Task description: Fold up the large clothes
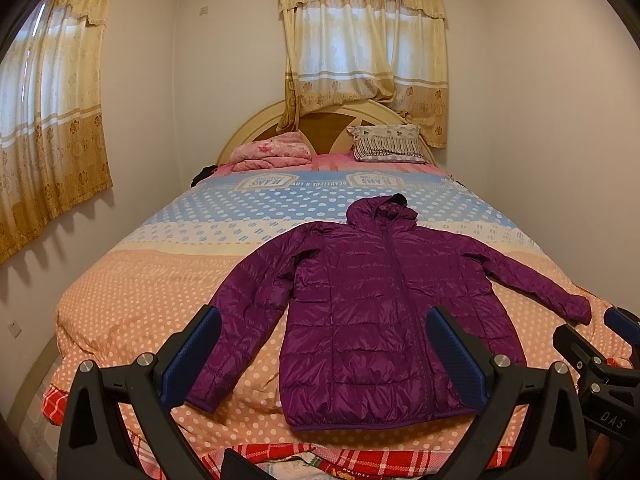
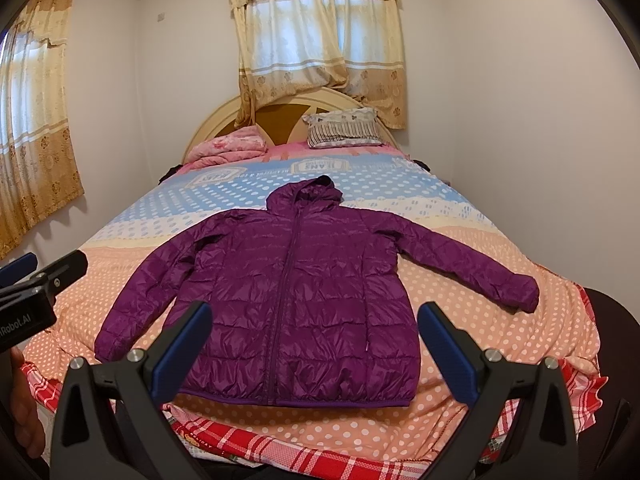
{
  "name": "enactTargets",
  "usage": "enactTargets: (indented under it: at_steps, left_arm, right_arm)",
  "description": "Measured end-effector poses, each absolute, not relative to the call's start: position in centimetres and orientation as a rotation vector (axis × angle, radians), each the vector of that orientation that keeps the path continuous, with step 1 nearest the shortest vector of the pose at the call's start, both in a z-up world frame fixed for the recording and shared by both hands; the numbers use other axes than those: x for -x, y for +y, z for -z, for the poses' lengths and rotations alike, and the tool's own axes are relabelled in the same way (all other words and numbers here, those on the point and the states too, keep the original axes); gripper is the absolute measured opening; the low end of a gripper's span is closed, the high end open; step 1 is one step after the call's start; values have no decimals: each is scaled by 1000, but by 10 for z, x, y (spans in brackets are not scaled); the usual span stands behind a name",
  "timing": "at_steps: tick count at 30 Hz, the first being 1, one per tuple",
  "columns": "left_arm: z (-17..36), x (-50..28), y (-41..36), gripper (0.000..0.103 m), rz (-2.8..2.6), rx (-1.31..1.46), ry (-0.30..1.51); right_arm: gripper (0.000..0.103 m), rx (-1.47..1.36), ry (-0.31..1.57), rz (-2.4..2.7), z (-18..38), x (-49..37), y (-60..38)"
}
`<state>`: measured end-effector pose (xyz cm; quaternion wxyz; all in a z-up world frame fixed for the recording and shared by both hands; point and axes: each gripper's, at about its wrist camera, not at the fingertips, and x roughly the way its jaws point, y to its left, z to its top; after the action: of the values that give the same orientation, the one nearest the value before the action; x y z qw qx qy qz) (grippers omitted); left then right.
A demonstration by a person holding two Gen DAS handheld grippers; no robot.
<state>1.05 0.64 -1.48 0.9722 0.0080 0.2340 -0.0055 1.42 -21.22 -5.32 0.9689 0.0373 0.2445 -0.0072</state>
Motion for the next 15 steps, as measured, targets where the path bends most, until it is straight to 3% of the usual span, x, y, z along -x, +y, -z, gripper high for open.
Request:
enactTargets:
  at_steps: [15]
  left_arm:
    - [56,-57,-3,102,31,-67,536]
  right_arm:
    - [103,-125,605,32,86,-60,-253]
